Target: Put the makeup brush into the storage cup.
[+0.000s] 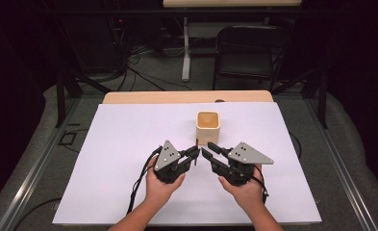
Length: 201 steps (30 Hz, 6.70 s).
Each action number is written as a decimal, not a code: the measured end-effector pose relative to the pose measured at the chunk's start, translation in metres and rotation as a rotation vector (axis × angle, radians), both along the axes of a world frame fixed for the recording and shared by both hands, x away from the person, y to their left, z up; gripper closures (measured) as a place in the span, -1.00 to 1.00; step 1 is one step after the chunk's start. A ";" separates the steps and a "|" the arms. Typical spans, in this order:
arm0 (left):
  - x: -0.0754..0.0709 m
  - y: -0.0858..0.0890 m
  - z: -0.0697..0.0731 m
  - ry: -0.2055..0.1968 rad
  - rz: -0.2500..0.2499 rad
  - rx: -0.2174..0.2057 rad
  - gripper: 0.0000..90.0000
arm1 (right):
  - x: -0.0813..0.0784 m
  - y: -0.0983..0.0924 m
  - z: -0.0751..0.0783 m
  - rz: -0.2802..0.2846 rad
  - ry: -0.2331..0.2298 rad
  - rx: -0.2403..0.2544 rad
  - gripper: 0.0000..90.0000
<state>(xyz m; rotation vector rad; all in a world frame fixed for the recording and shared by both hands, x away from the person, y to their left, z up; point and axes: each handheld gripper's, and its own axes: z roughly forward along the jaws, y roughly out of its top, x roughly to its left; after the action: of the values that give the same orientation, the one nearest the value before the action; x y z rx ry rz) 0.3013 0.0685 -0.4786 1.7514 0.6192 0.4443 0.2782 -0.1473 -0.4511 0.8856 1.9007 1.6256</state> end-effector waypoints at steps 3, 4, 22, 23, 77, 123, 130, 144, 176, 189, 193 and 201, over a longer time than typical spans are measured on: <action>0.000 -0.001 0.000 0.001 -0.005 -0.002 0.85 | 0.002 0.001 0.003 -0.005 0.004 0.009 0.56; -0.001 -0.002 0.000 0.001 -0.006 -0.003 0.85 | 0.003 0.002 0.003 -0.008 0.004 0.015 0.57; -0.004 -0.008 0.001 -0.003 -0.026 -0.005 0.85 | 0.007 0.010 0.006 0.011 0.006 0.012 0.65; -0.004 -0.008 0.002 -0.004 -0.027 -0.002 0.85 | 0.007 0.010 0.006 0.011 0.006 0.013 0.66; -0.004 -0.011 0.002 0.000 -0.040 -0.004 0.85 | 0.007 0.012 0.005 -0.002 0.003 -0.003 0.86; -0.004 -0.002 0.001 -0.007 -0.045 -0.009 -0.08 | 0.008 0.005 0.007 -0.018 -0.002 -0.015 0.86; -0.004 0.000 0.001 0.002 -0.050 0.000 -0.08 | 0.007 0.005 0.008 -0.021 -0.007 -0.016 0.86; -0.005 0.017 0.008 -0.005 -0.013 -0.025 -0.11 | 0.008 -0.004 0.014 -0.044 -0.014 -0.022 0.86; -0.012 0.092 -0.012 0.034 0.146 0.031 -0.24 | 0.039 -0.034 0.043 -0.097 -0.024 -0.022 0.86; -0.013 0.105 -0.016 0.045 0.166 0.010 -0.24 | 0.063 -0.028 0.061 -0.123 -0.045 -0.033 0.86; -0.013 0.105 -0.017 0.046 0.168 0.012 -0.24 | 0.073 -0.026 0.065 -0.136 -0.049 -0.039 0.86; -0.012 0.107 -0.018 0.054 0.173 0.011 -0.24 | 0.091 -0.025 0.070 -0.172 -0.045 -0.032 0.86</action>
<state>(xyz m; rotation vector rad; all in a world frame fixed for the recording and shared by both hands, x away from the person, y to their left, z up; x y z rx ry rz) 0.2892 0.1752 -0.4971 1.7319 0.8117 0.5219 0.3696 -0.1728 -0.3814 0.9632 1.7638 1.4963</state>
